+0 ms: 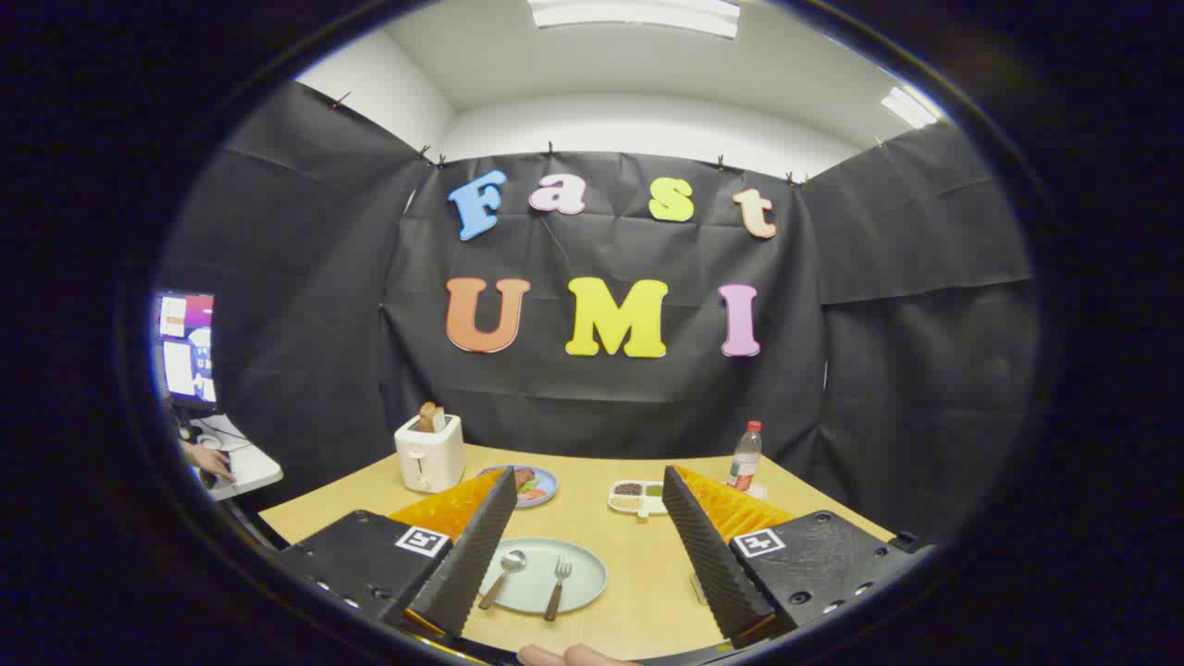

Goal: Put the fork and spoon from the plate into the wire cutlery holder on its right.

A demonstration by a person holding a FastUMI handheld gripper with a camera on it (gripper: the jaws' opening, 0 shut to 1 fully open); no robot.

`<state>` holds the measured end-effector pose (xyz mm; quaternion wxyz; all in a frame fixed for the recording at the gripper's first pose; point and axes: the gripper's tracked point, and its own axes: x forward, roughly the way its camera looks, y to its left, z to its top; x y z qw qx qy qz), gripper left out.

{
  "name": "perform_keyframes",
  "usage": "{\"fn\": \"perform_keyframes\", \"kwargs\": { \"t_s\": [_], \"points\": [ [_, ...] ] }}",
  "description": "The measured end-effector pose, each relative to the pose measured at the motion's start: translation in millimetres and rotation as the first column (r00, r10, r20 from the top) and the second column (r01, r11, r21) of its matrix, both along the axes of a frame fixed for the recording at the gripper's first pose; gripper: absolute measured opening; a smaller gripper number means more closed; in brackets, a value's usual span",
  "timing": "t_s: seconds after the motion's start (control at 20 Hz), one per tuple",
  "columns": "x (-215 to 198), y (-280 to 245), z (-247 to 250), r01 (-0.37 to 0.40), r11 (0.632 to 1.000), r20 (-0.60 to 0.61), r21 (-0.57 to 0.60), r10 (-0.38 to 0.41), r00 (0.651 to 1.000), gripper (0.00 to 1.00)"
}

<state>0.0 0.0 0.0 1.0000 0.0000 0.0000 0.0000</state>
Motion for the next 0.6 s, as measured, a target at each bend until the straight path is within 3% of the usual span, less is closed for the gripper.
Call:
{"fn": "perform_keyframes", "kwargs": {
  "t_s": [0.6],
  "points": [
    [3.0, -7.1, -3.0, 0.023, 1.0, 0.002, 0.017, -0.023, 1.0, 0.95]
  ]
}}
